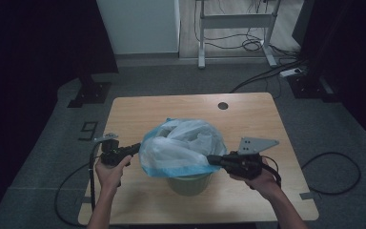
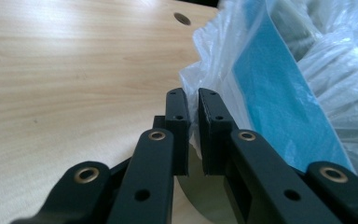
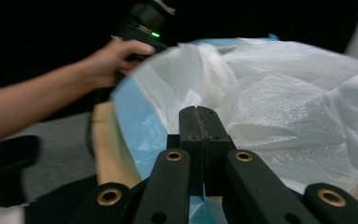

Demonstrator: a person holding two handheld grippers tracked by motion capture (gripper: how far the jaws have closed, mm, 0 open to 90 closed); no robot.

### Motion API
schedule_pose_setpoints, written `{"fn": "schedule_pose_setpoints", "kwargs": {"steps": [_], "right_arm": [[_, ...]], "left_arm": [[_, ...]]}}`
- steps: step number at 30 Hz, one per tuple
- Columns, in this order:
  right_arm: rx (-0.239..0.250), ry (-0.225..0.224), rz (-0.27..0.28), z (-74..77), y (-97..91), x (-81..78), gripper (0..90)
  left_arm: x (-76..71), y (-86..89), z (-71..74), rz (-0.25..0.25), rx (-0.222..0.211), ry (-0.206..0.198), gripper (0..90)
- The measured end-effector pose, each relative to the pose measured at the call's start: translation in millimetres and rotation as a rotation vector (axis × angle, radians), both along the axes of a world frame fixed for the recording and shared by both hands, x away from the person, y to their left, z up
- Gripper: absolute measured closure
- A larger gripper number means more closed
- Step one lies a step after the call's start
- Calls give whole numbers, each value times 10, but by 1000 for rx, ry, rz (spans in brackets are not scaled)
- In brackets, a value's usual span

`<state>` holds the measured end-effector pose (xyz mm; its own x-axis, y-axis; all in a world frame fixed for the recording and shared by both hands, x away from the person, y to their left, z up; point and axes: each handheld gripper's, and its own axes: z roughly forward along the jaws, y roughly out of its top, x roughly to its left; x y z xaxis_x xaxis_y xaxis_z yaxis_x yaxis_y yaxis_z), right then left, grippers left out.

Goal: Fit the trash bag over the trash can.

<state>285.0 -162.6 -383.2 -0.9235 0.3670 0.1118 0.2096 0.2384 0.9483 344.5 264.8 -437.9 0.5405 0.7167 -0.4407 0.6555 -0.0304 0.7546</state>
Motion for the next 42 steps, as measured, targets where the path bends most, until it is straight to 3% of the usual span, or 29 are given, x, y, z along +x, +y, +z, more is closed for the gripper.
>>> {"fn": "schedule_pose_setpoints", "kwargs": {"steps": [5,8,9,11,16,24,25,26,27,29,32,36,37,42], "right_arm": [[-15,0,72,-214,11,-283,887],[-34,15,76,-394,-5,-351,887],[-21,39,65,-487,-46,-331,888],[-27,42,60,-523,-58,-314,887],[-92,41,27,-676,-46,-228,887],[-140,51,-43,-858,-56,-102,882],[-128,50,-62,-900,-98,-93,750],[-128,50,-62,-900,-98,-93,750],[-109,39,-73,-899,-134,-106,690],[-33,28,-80,-873,-254,-137,615],[23,-3,-161,-825,-455,-141,509],[61,20,-255,-821,-633,23,421],[61,36,-275,-829,-669,127,397],[80,63,-300,-827,-669,320,362]], "left_arm": [[-97,-4,-35,-29,12,15,829],[-122,-11,-60,-44,10,25,828],[-123,-22,-62,-49,15,29,827],[-124,-48,-62,-60,16,32,825],[-135,-120,-55,-85,46,30,818],[-141,-139,-96,-104,40,37,809],[-146,-139,-90,-103,39,31,808],[-146,-139,-90,-103,39,31,808],[-147,-138,-87,-101,38,30,808],[-144,-134,-86,-99,38,29,808],[-127,-135,-96,-95,39,34,807],[-112,-148,-111,-91,38,38,805],[-110,-153,-113,-90,39,38,804],[-95,-176,-118,-90,41,40,804]]}}
